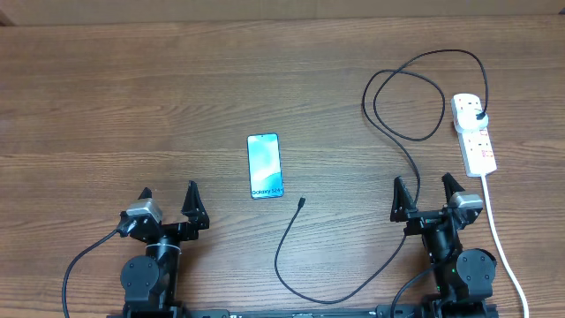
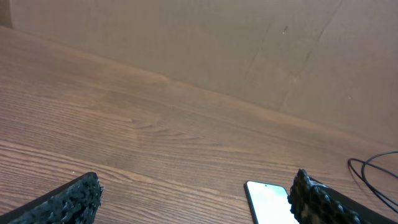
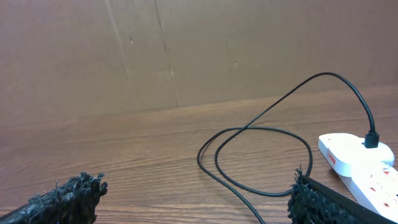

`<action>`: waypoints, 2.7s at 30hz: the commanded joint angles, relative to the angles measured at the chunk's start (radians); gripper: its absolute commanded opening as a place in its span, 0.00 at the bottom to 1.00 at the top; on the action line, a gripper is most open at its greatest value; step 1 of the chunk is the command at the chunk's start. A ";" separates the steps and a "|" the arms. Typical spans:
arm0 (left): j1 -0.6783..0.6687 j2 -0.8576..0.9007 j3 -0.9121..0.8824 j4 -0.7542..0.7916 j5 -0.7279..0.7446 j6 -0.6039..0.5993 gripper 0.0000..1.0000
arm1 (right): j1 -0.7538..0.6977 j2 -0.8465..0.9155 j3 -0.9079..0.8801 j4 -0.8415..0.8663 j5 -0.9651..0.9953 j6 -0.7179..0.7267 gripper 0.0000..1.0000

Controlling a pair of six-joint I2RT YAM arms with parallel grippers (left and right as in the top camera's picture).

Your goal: Plug charger to phone and switch on socket

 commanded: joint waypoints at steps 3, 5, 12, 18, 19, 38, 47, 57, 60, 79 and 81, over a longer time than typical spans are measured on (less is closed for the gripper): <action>-0.002 -0.011 -0.003 0.002 -0.013 0.023 1.00 | -0.003 -0.010 -0.010 0.003 0.006 -0.007 1.00; -0.002 -0.011 -0.003 0.002 -0.013 0.023 1.00 | -0.003 -0.010 -0.010 0.003 0.006 -0.007 1.00; -0.002 -0.011 -0.003 0.002 -0.013 0.023 1.00 | -0.003 -0.010 -0.010 0.003 0.006 -0.007 1.00; -0.002 -0.011 -0.003 0.002 -0.013 0.023 1.00 | -0.003 -0.010 -0.010 0.003 0.006 -0.007 1.00; -0.002 -0.011 -0.003 0.002 -0.013 0.023 0.99 | -0.003 -0.010 -0.010 0.003 0.006 -0.007 1.00; -0.002 -0.011 -0.003 0.002 -0.013 0.023 1.00 | -0.003 -0.010 -0.010 0.003 0.006 -0.007 1.00; -0.002 -0.011 -0.003 0.002 -0.013 0.023 1.00 | -0.003 -0.010 -0.010 0.003 0.006 -0.007 1.00; -0.002 -0.011 -0.003 0.002 -0.013 0.023 1.00 | -0.003 -0.010 -0.010 0.003 0.006 -0.007 1.00; -0.002 -0.011 -0.003 0.002 -0.012 0.023 1.00 | -0.003 -0.010 -0.010 0.003 0.006 -0.007 1.00; -0.002 -0.011 -0.003 0.024 -0.016 0.023 1.00 | -0.003 -0.010 -0.010 0.003 0.006 -0.007 1.00; -0.002 -0.011 -0.003 0.030 -0.017 0.023 1.00 | -0.003 -0.010 -0.010 0.003 0.006 -0.007 1.00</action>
